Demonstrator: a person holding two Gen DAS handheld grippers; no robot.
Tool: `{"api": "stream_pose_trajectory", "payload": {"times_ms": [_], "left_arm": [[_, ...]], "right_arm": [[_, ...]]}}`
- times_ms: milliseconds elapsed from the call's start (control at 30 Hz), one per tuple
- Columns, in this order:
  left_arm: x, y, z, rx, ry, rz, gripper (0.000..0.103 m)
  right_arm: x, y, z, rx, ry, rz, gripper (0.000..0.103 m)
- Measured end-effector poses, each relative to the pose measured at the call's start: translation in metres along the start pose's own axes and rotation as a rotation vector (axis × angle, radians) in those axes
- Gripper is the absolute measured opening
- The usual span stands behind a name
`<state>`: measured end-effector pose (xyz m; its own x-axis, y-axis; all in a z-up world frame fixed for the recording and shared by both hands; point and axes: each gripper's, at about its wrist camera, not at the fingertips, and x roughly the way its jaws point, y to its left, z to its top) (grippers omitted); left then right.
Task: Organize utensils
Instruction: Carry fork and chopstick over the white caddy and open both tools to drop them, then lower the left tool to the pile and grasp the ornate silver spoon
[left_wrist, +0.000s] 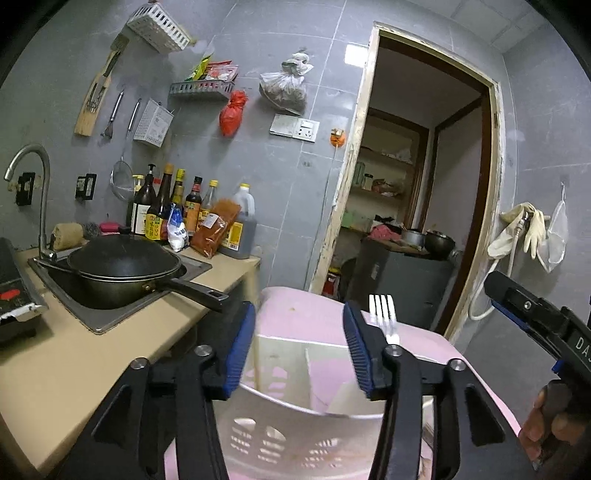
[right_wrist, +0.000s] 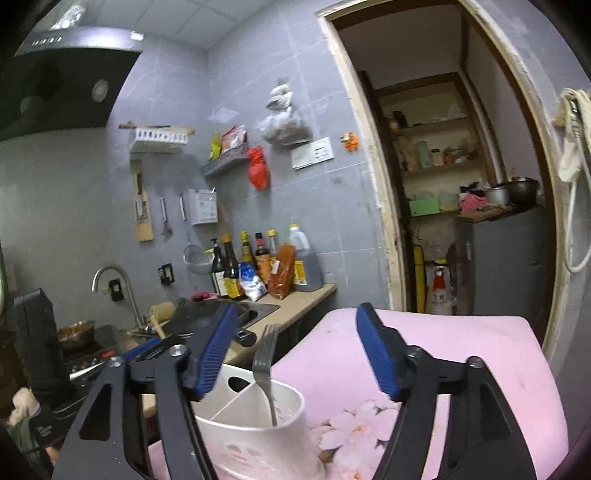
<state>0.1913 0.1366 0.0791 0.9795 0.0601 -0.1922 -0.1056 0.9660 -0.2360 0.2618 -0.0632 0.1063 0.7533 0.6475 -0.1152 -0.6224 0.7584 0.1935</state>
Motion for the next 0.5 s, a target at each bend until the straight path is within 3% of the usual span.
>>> {"api": "stream_pose_trajectory", "payload": {"times_ms": [67,133,267,400,500], "left_arm": [[-0.008,-0.009,0.002,0.017,0.007,-0.003,0.055],[-0.013,-0.017,0.004,0.039,0.013,-0.003,0.069],[-0.021,-0.039,0.003,0.087,0.033,-0.019,0.079],[-0.026,-0.055,-0.003,0.117,0.042,-0.048,0.088],[-0.031,-0.068,-0.010,0.139,0.049,-0.080,0.089]], "right_arm": [[-0.012,-0.007,0.002,0.002,-0.008,-0.021,0.082],[-0.025,-0.012,0.003,-0.007,-0.016,-0.048,0.086],[-0.053,-0.022,0.002,-0.042,-0.028,-0.107,0.103],[-0.076,-0.031,0.001,-0.077,-0.026,-0.158,0.103],[-0.094,-0.036,-0.004,-0.144,-0.017,-0.203,0.103]]}}
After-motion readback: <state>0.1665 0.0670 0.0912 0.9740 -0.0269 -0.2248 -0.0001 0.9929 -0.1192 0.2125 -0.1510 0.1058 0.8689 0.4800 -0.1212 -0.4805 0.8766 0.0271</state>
